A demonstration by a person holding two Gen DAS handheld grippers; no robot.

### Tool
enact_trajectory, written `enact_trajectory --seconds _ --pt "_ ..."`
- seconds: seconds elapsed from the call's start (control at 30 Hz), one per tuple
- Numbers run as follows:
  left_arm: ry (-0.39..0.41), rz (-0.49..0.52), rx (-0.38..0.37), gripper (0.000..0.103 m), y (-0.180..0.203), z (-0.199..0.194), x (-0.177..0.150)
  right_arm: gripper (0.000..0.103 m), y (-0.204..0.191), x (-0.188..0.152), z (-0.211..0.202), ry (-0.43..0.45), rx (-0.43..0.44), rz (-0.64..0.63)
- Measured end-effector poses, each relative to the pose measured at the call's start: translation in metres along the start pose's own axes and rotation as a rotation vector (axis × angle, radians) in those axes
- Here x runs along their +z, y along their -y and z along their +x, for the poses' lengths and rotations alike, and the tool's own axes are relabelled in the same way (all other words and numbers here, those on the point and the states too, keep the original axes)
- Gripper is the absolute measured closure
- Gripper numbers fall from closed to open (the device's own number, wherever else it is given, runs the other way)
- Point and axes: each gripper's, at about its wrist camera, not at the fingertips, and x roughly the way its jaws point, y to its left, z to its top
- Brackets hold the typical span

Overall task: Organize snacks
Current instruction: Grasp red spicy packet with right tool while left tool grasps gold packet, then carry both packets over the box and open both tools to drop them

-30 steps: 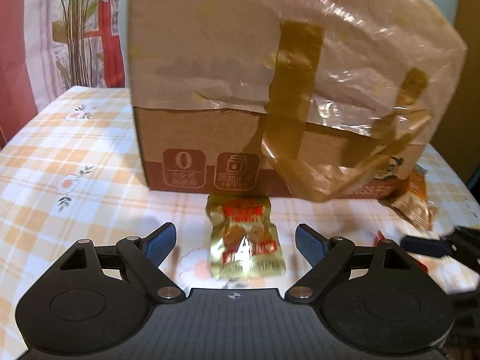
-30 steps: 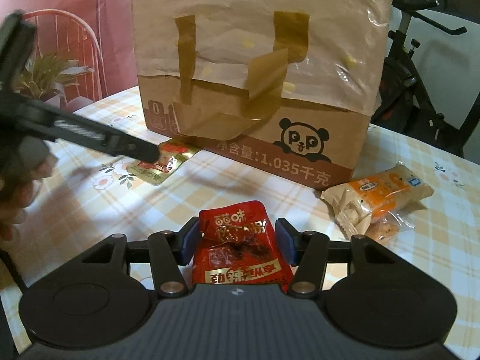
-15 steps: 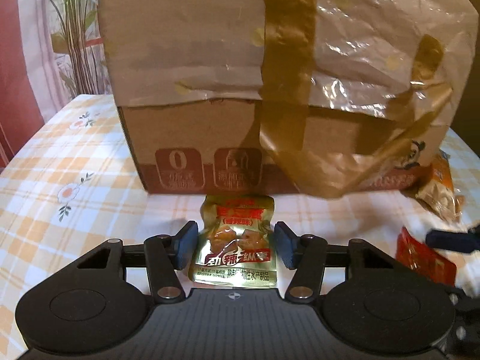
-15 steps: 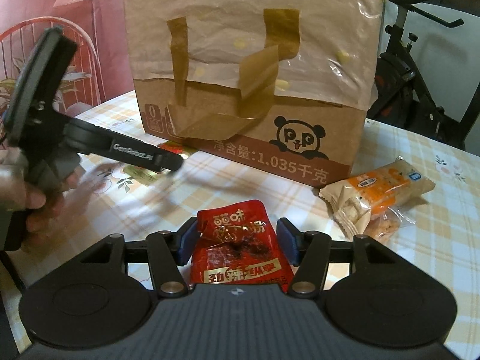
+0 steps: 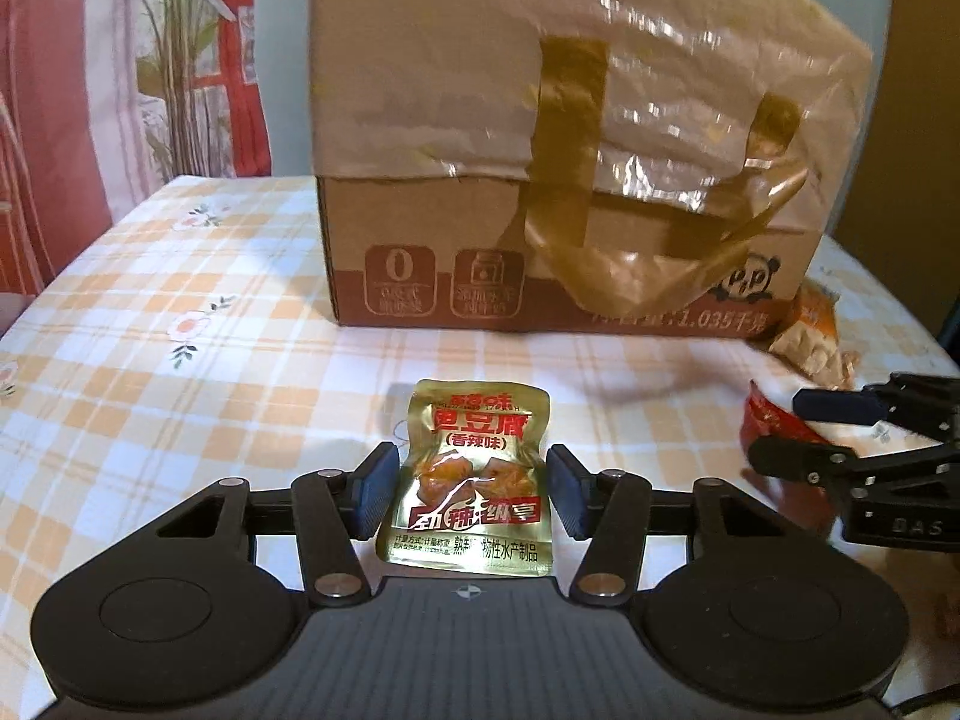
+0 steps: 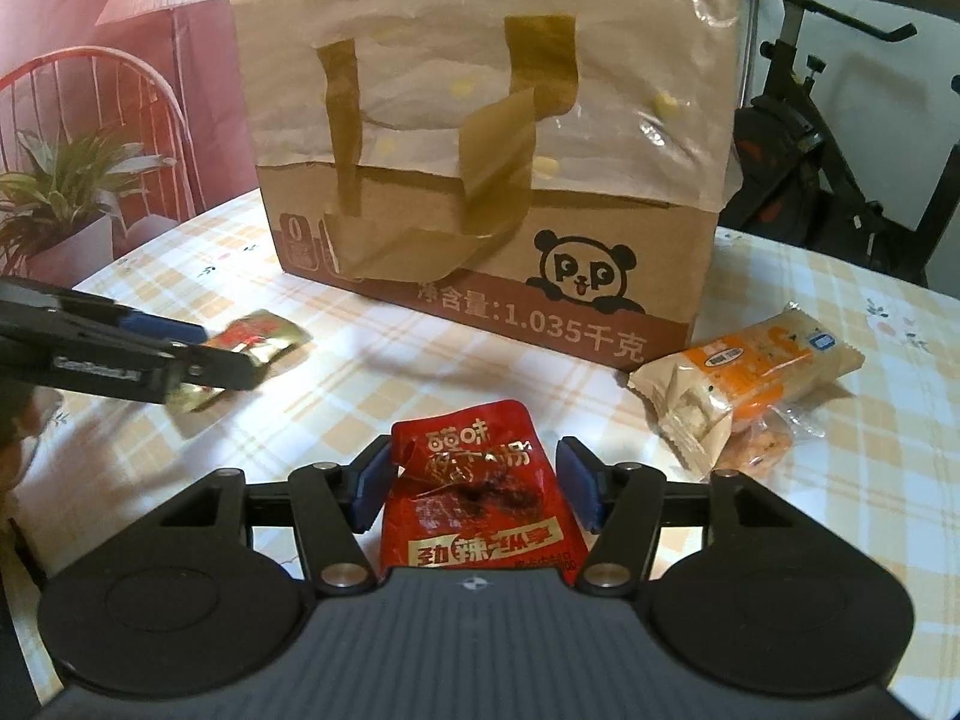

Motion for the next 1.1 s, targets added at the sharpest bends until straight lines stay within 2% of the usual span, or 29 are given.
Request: enact_trajectory --seconds 0.7,0.93,1.1 --pt "0.012 -0.013 -0.015 0.046 0.001 -0.011 -0.002 0.044 -0.002 -0.001 -0.005 0.042 -0.026 0.0" --pt "0.083 -0.011 -0.013 0.046 -0.003 -0.031 0.017 0.045 -0.003 0.004 -0.017 0.059 -0.043 -0.02" --pt "0.148 0.002 -0.033 0.046 0.0 -0.051 0.038 0.045 -0.007 0.024 -0.05 0.159 -0.018 -0.026"
